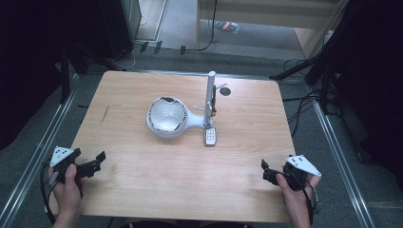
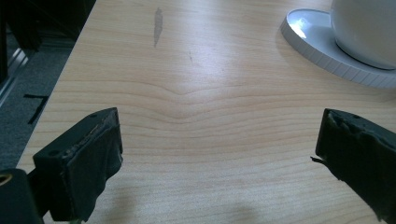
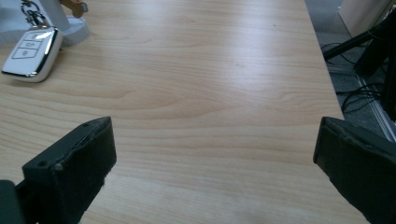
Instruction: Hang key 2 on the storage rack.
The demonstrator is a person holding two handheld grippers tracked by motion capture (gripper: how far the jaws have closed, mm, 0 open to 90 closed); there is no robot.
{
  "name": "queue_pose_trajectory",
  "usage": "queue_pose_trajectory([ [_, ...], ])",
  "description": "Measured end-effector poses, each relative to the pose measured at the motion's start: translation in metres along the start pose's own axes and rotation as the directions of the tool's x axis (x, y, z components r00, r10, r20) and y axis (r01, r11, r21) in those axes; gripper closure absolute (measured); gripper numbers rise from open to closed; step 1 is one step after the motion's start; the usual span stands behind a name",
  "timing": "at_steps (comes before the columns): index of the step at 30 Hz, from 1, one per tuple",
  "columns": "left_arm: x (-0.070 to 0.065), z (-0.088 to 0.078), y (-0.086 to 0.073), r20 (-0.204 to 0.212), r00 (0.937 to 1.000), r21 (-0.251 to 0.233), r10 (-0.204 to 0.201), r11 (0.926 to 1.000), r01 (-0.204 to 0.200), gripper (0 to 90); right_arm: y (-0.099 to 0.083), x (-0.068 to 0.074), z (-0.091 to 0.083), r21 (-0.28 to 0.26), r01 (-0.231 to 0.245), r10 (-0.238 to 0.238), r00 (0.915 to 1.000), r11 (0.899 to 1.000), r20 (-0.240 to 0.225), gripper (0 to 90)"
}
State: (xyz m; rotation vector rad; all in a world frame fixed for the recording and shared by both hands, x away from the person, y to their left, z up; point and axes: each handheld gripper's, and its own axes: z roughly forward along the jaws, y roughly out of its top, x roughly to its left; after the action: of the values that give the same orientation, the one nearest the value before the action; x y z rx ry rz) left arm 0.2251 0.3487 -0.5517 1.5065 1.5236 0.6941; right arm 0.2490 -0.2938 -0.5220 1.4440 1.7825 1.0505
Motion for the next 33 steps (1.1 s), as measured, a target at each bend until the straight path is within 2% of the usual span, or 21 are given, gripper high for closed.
queue_pose_trajectory([
  [2,0.0,0.0,0.0,0.0,1.0,0.0,-0.001,1.0,0.001,0.8,-0.004,-0.006,-0.003,0.006,-0.015,0.015,0.9998,1.0,0.015,0.0],
  [5,0.0,0.0,0.0,0.001,1.0,0.003,-0.001,1.0,0.001,0.8,-0.008,-0.012,-0.006,0.014,-0.006,0.005,0.9995,1.0,0.031,0.0],
  [10,0.0,0.0,0.0,0.0,1.0,0.003,-0.003,1.0,0.003,0.8,-0.014,-0.021,-0.008,0.027,-0.02,0.018,0.9984,0.999,0.053,0.0],
  [12,0.0,0.0,0.0,-0.003,1.0,0.004,0.0,1.0,0.0,0.8,-0.018,-0.028,-0.011,0.031,-0.037,0.035,0.9972,0.999,0.066,0.0],
  [19,0.0,0.0,0.0,-0.007,1.0,-0.002,0.002,1.0,-0.002,0.8,-0.029,-0.034,-0.02,0.041,-0.049,0.045,0.9954,0.998,0.085,0.0],
  [21,0.0,0.0,0.0,-0.011,0.9999,-0.003,-0.001,1.0,0.001,0.8,-0.032,-0.035,-0.023,0.032,-0.045,0.041,0.9932,0.998,0.108,0.0],
  [24,-0.001,-0.001,0.0,-0.013,0.9999,-0.006,-0.003,1.0,0.003,0.8,-0.038,-0.037,-0.028,0.024,-0.04,0.036,0.9921,0.999,0.12,0.0],
  [33,-0.002,0.001,0.0,-0.014,0.9998,0.006,0.013,0.9999,-0.013,0.8,-0.047,-0.045,-0.039,-0.015,-0.076,0.078,0.9879,0.997,0.134,0.0],
])
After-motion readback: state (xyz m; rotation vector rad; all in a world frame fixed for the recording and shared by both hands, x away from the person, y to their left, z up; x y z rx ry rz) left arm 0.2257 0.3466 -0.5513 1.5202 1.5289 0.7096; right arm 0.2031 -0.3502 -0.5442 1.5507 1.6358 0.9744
